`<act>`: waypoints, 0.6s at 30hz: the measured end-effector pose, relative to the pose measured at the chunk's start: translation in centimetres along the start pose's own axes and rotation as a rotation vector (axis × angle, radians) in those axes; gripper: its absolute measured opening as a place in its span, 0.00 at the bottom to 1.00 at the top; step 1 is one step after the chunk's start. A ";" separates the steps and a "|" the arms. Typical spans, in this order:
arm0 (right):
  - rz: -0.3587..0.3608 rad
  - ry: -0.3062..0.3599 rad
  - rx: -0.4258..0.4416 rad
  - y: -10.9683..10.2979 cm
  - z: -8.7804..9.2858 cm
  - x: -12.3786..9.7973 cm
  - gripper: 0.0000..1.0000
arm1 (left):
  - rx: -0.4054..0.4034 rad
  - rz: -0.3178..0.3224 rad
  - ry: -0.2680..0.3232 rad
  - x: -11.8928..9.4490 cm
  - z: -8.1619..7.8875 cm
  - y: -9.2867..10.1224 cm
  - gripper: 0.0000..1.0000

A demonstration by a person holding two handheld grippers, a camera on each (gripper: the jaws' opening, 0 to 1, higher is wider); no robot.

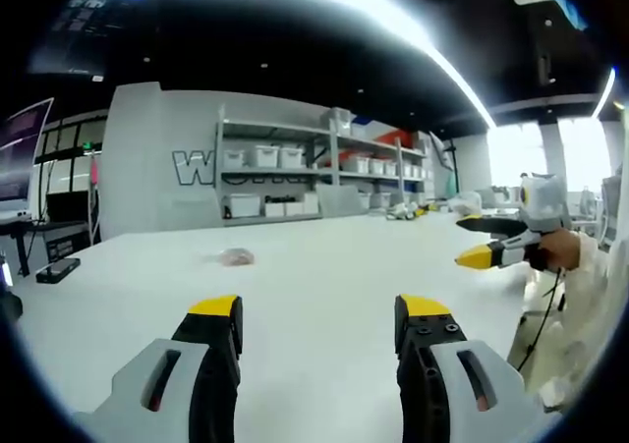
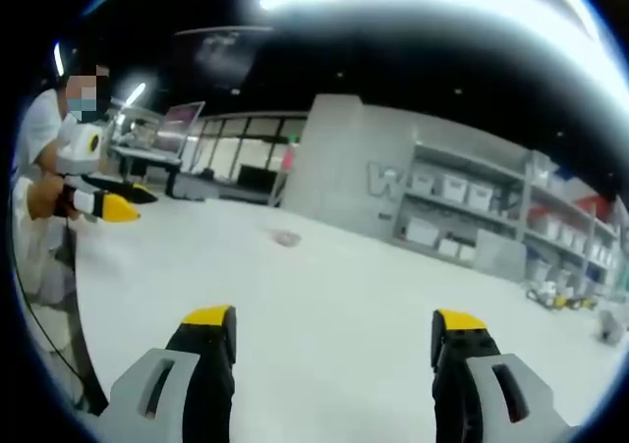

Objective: Open the resealable bag by pulling the two sides of the seal apart until the entire bag opening is separated and visibly accessible.

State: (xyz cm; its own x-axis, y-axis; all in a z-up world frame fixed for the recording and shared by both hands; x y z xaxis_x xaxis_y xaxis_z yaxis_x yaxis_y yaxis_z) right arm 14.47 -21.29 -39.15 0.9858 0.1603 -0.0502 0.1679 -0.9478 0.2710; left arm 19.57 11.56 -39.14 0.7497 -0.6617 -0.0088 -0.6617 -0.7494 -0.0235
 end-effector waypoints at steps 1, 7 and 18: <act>-0.001 0.000 -0.001 0.0 0.0 0.0 0.82 | 0.000 0.000 0.000 0.0 0.0 0.0 0.61; -0.004 -0.006 -0.012 -0.2 0.0 0.0 0.82 | 0.002 0.002 -0.001 -0.1 0.0 0.0 0.61; -0.002 -0.011 -0.014 0.0 0.1 0.1 0.82 | 0.003 0.006 -0.012 0.0 0.2 0.1 0.61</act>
State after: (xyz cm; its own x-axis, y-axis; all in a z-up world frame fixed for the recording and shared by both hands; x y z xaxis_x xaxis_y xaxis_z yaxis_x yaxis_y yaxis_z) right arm 14.58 -21.29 -39.30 0.9853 0.1596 -0.0613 0.1705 -0.9434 0.2846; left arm 19.54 11.48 -39.34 0.7461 -0.6655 -0.0214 -0.6659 -0.7456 -0.0268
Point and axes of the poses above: the point that each gripper's makers call its tool centre point, and the gripper's own axes: x roughly forward along the fingers, y roughly to its right, z roughly out of its underside, the point moved 8 cm from there along -x, roughly backward along the fingers
